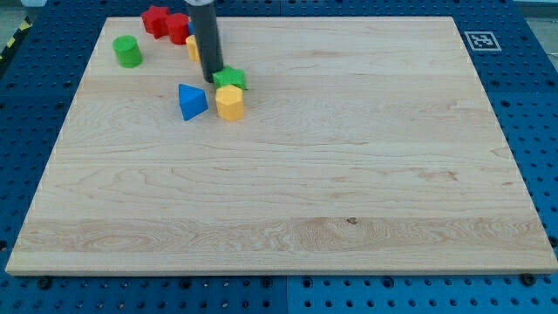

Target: Bring the yellow hexagon toward the left center

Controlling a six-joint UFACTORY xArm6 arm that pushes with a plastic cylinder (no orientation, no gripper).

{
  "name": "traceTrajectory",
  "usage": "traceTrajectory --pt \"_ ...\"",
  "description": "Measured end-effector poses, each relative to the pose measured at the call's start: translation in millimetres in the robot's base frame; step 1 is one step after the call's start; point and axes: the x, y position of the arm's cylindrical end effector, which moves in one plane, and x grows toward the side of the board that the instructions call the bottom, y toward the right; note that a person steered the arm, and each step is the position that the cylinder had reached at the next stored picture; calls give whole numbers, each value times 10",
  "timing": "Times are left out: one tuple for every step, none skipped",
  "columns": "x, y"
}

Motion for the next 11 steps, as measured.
traceTrajectory --pt "289 461" --pt "461 696" --pt "621 482" --pt "866 205" --pt "988 196" --pt "987 119" --pt "671 42" --pt "283 111" --pt "-49 146" --pt "-105 -76" --pt "-111 -467"
